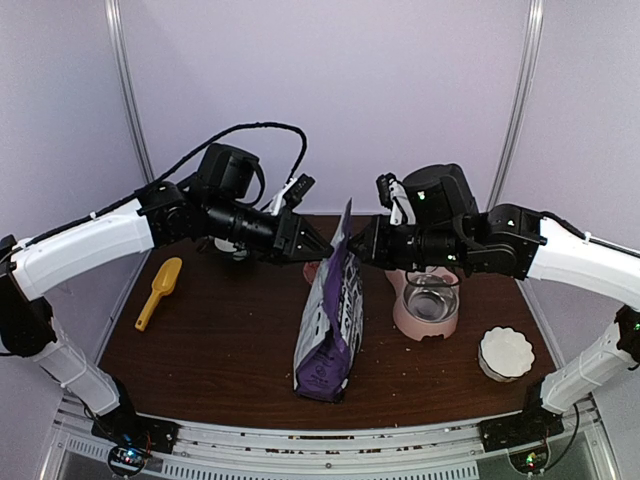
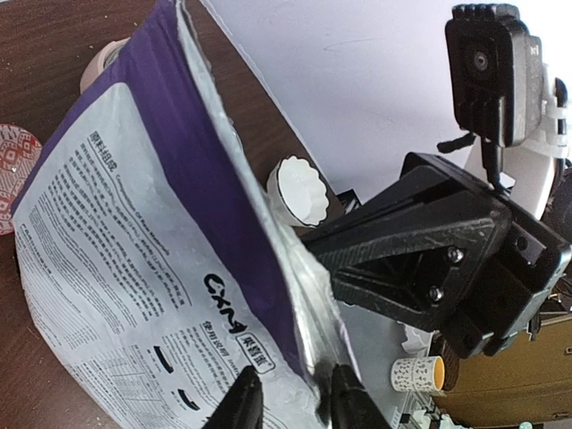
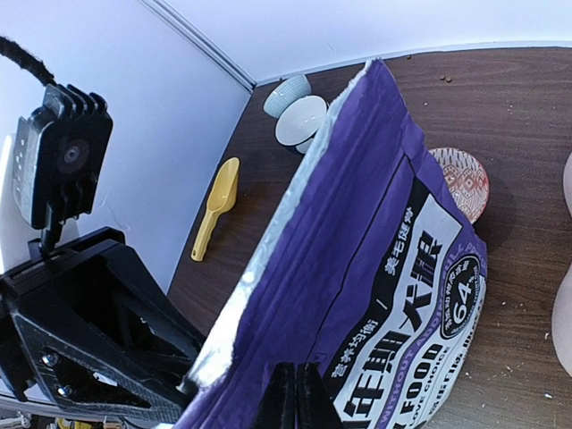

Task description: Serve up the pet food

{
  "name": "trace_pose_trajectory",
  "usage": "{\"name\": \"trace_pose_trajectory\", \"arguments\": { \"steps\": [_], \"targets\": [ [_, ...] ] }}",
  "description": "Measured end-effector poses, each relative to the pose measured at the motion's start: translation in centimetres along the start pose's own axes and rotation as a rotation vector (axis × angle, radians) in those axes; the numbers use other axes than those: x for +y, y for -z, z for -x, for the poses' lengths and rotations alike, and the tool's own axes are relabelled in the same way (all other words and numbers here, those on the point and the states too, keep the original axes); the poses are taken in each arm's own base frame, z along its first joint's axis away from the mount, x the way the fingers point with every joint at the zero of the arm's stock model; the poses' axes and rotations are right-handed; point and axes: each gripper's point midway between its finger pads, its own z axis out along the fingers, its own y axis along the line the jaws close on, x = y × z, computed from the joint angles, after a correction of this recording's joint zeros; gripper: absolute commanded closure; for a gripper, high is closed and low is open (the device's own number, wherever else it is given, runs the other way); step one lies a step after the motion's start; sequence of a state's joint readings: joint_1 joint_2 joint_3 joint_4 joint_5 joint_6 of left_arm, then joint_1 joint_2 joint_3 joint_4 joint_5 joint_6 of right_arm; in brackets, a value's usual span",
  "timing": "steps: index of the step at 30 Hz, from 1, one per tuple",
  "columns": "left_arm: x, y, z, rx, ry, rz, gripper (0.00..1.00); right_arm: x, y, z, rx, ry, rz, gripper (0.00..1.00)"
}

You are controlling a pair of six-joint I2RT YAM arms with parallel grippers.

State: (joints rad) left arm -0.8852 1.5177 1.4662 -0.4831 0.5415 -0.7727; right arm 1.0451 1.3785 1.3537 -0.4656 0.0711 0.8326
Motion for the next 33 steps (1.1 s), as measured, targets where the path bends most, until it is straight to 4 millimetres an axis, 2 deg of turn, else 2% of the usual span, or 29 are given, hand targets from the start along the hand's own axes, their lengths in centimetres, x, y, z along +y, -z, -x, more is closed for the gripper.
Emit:
{"name": "trace_pose_trajectory", "arguments": {
  "steps": [5,11,13,17,21,28,33],
  "targets": [
    [0.1,-0.1,-0.2,0.009,0.005,0.003,0.6,-0.2,0.0,0.0,0.0,0.0,-0.011,0.9],
    [0.1,-0.4,-0.1,0.026,0.01,0.009,0.62,-0.4,0.0,0.1,-0.009,0.002,-0.021,0.9],
    [-0.1,-0.5,-0.1,0.033,0.008,0.006,0.67,-0.4,0.0,0.1,-0.011,0.002,-0.023,0.87],
    [-0.4,-0.7,-0.1,0.048,0.006,-0.005,0.87,-0.4,0.1,0.3,-0.016,0.001,-0.024,0.8],
    [-1.1,-0.6,-0.1,0.053,-0.013,-0.024,0.99,-0.1,0.4,0.9,-0.031,-0.005,-0.02,0.74],
    [-1.3,-0.6,-0.1,0.055,-0.022,-0.032,1.0,1.4,1.3,2.4,-0.065,-0.013,0.014,0.69],
    [-1.3,-0.6,-0.1,0.055,-0.023,-0.033,1.0,2.0,1.4,2.9,-0.068,-0.014,0.031,0.72]
  ]
}}
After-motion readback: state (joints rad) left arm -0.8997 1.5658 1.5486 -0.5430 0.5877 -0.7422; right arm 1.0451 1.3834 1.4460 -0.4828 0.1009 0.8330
